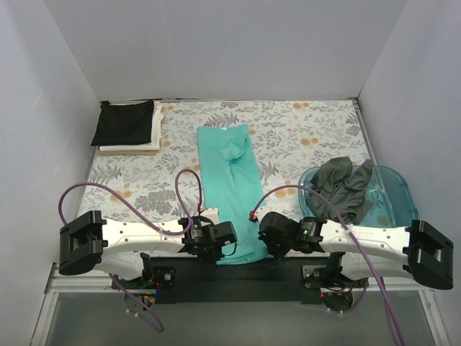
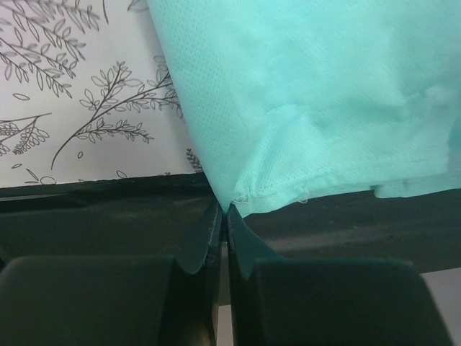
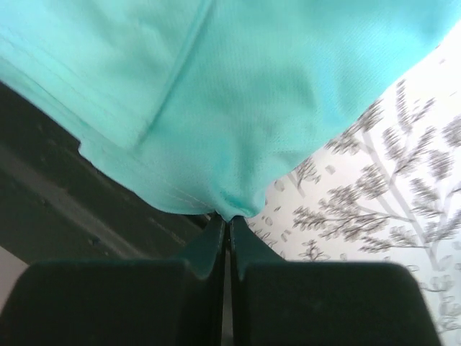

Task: Fold and stack the t-shirts
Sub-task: Fold the tshirt

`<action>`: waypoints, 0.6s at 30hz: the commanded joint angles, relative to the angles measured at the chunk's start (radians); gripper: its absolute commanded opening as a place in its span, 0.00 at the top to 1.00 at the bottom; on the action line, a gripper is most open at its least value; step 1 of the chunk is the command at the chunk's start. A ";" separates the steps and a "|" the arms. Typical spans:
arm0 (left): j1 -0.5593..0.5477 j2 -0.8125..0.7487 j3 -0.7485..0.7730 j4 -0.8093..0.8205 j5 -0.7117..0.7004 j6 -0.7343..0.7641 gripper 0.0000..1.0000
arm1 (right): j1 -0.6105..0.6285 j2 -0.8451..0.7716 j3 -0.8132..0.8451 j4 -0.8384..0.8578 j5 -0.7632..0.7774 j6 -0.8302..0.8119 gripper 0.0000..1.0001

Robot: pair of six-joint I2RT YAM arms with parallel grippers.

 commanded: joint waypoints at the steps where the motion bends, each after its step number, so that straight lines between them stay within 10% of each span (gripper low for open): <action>1: 0.006 -0.022 0.084 -0.041 -0.092 0.018 1.00 | -0.002 -0.020 0.086 0.014 0.121 -0.036 0.99; 18: 0.296 -0.026 0.194 0.213 -0.242 0.240 1.00 | -0.222 0.134 0.340 0.255 0.232 -0.273 0.99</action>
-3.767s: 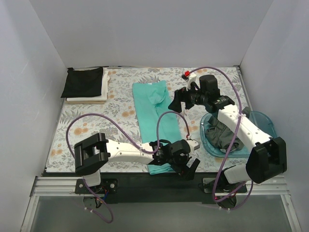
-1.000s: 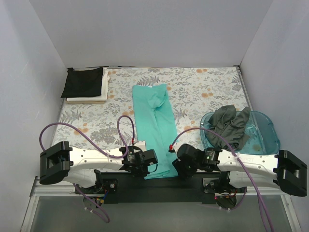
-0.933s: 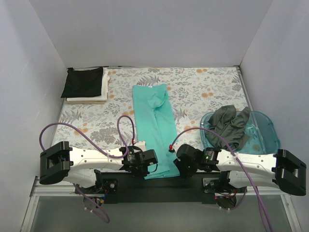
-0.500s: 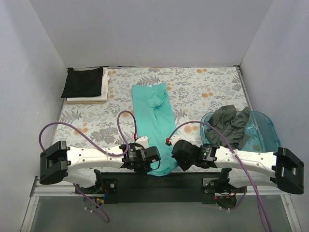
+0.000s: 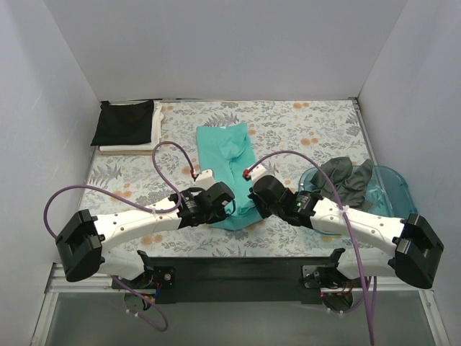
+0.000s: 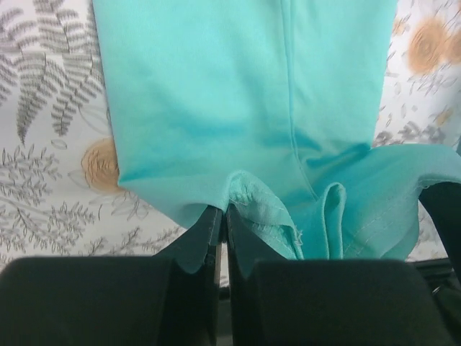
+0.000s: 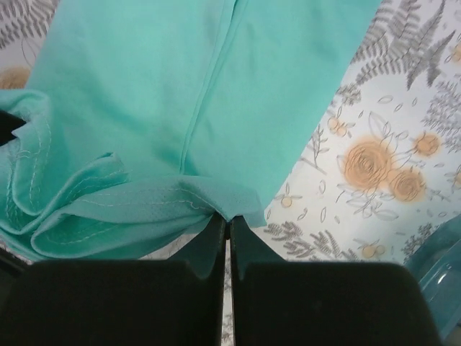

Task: Fold and stack the t-shirts
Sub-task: Fold the tshirt

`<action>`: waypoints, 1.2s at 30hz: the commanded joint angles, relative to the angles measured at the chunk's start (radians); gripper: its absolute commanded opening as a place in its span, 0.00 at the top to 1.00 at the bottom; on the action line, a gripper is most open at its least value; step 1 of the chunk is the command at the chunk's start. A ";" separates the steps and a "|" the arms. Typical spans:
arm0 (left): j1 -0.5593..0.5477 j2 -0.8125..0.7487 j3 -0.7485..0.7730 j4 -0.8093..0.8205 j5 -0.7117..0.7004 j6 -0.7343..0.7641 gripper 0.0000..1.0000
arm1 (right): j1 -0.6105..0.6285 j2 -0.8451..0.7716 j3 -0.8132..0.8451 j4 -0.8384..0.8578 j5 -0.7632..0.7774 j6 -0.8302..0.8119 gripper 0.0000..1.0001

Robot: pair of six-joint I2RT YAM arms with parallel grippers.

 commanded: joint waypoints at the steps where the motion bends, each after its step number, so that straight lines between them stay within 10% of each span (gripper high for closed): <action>1: 0.047 -0.025 0.040 0.107 -0.070 0.073 1.00 | -0.063 0.023 0.083 0.130 -0.025 -0.091 0.99; 36: 0.409 0.251 0.210 0.299 -0.038 0.258 1.00 | -0.372 0.475 0.460 0.201 -0.203 -0.229 0.99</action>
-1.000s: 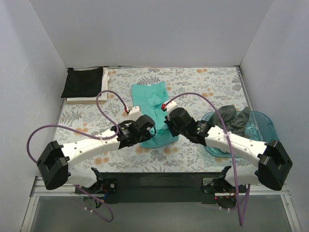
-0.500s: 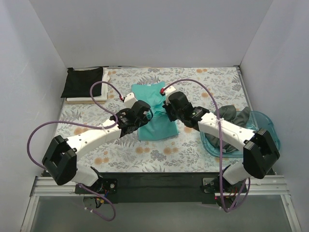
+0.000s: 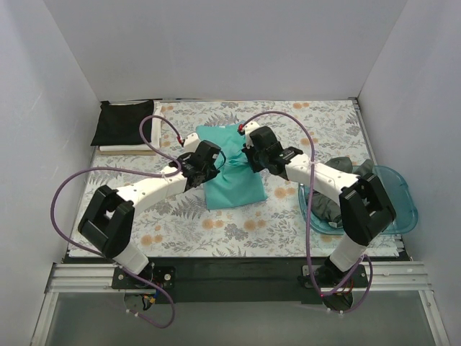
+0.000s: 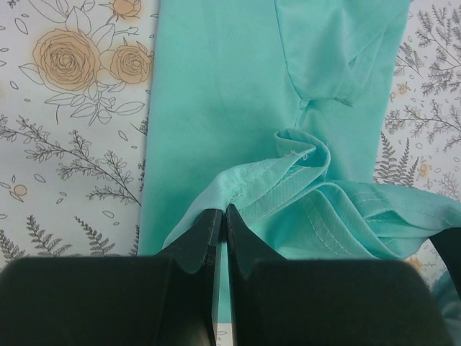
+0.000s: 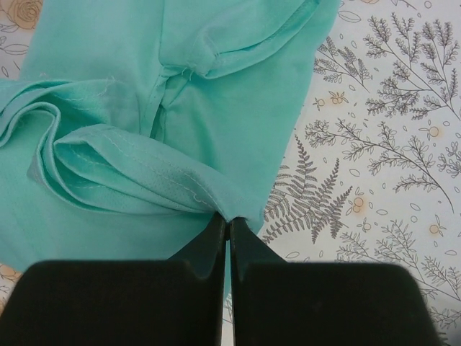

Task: Fold and stack the t-shirts
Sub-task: Fold the tshirt

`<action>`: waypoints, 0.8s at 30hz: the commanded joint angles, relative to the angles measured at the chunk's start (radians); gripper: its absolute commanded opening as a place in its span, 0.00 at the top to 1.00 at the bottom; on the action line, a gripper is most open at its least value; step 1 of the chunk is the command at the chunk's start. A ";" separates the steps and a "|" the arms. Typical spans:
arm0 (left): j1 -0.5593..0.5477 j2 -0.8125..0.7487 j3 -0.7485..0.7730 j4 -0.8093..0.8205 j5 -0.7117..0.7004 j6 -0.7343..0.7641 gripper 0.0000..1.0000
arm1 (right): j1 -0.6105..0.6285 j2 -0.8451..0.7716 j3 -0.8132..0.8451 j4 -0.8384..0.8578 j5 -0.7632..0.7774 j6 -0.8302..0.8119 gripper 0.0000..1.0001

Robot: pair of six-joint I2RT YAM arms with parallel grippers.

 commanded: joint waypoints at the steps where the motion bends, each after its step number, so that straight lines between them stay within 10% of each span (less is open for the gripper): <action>1: 0.020 0.027 0.050 0.038 0.015 0.046 1.00 | -0.024 0.033 0.068 0.051 -0.044 -0.016 0.99; 19: 0.093 0.161 0.080 0.083 0.035 0.029 0.98 | -0.119 0.245 0.182 0.056 -0.140 0.006 0.98; 24: 0.104 0.161 0.087 0.075 0.023 0.015 0.74 | -0.139 0.261 0.225 0.054 -0.174 -0.008 0.71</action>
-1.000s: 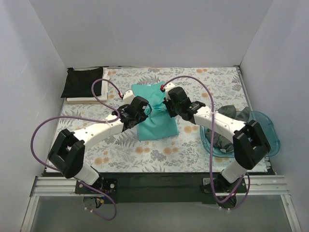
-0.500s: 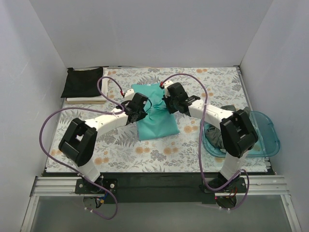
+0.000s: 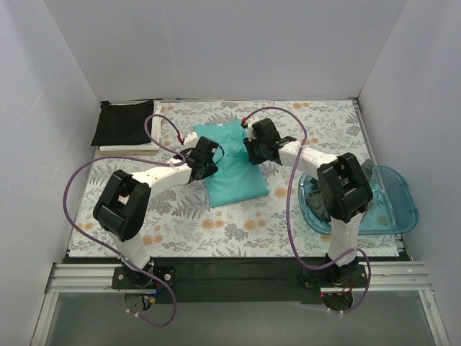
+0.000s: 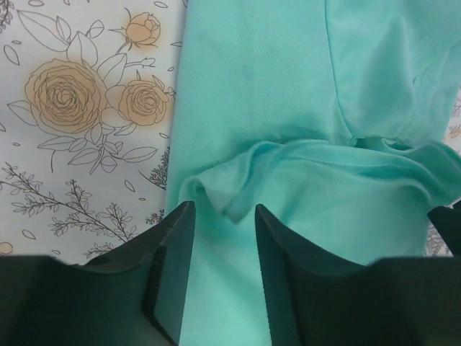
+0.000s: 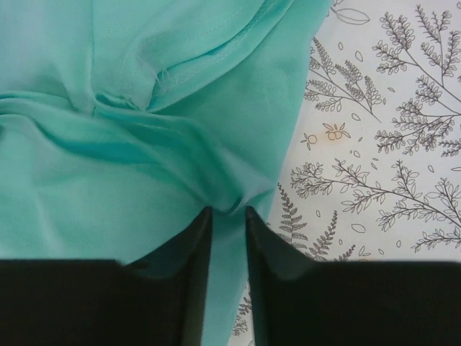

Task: Fold and stack the t-shirts
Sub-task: Fold the tshirt

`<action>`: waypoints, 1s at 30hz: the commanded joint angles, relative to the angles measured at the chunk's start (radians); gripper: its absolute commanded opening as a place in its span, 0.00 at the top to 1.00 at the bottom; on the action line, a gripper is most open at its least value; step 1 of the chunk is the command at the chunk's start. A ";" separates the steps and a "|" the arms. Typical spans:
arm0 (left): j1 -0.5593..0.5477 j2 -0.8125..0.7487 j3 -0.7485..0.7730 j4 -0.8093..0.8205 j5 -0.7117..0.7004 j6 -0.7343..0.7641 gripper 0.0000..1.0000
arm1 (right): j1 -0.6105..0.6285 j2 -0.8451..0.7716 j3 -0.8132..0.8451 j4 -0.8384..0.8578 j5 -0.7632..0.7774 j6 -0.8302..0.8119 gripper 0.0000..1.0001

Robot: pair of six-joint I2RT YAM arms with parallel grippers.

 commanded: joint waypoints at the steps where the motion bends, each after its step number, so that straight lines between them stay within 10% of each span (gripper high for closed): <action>1: 0.012 -0.036 0.032 0.006 -0.032 -0.011 0.59 | -0.013 -0.022 0.066 0.035 -0.035 -0.011 0.63; 4: 0.012 -0.076 0.018 0.006 -0.027 -0.012 0.22 | -0.014 -0.071 0.054 0.033 -0.041 -0.014 0.31; 6: 0.012 -0.119 -0.008 0.006 -0.013 -0.017 0.19 | -0.014 -0.103 0.033 0.035 -0.047 -0.003 0.02; 17: -0.015 -0.311 -0.231 0.090 0.200 -0.031 0.14 | -0.016 -0.413 -0.320 0.068 -0.138 0.136 0.02; 30: -0.016 -0.052 -0.067 0.233 0.243 0.064 0.11 | -0.013 -0.479 -0.541 0.269 -0.475 0.206 0.02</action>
